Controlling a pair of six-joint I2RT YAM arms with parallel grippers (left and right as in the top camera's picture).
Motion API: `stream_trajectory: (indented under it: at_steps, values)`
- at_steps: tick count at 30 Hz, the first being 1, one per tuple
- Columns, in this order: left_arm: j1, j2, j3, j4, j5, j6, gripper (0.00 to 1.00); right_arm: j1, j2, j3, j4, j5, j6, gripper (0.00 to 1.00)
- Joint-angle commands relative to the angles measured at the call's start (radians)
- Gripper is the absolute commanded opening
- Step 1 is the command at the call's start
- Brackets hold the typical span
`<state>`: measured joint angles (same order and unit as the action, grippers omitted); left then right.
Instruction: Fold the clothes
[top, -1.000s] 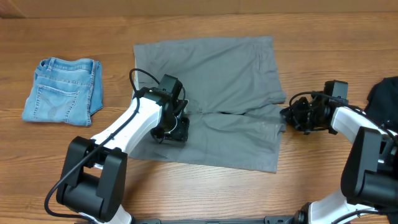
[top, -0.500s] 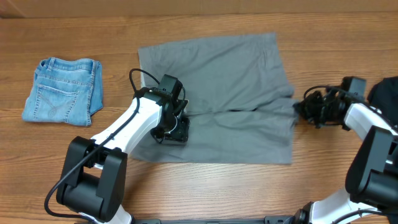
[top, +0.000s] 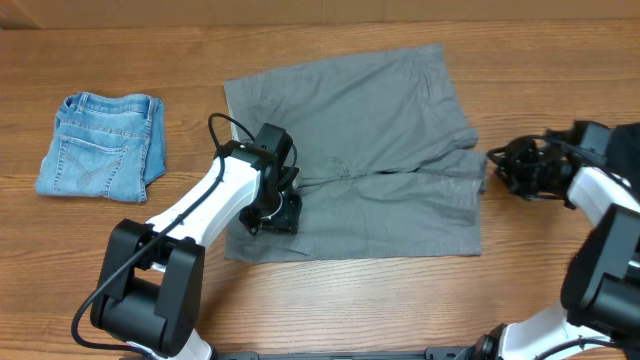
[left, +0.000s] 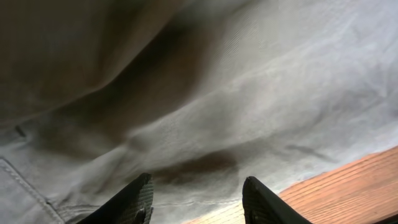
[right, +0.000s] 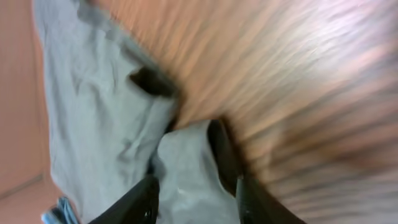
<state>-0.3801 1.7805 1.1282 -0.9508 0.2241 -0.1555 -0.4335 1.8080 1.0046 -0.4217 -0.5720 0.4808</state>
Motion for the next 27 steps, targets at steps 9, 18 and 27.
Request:
stream_trajectory:
  at_steps: [9,18,27]
  values:
    - [0.003,0.014,-0.137,0.092,0.004,-0.06,0.28,-0.045,-0.005,-0.019,-0.167,0.009,-0.075,0.32]
    - [0.085,0.014,-0.228,0.109,-0.09,-0.158,0.14,0.059,-0.005,-0.035,-0.175,0.007,-0.089,0.31]
    - [0.2,0.014,-0.229,0.107,-0.104,-0.135,0.13,0.033,-0.005,0.006,-0.011,-0.144,-0.089,0.07]
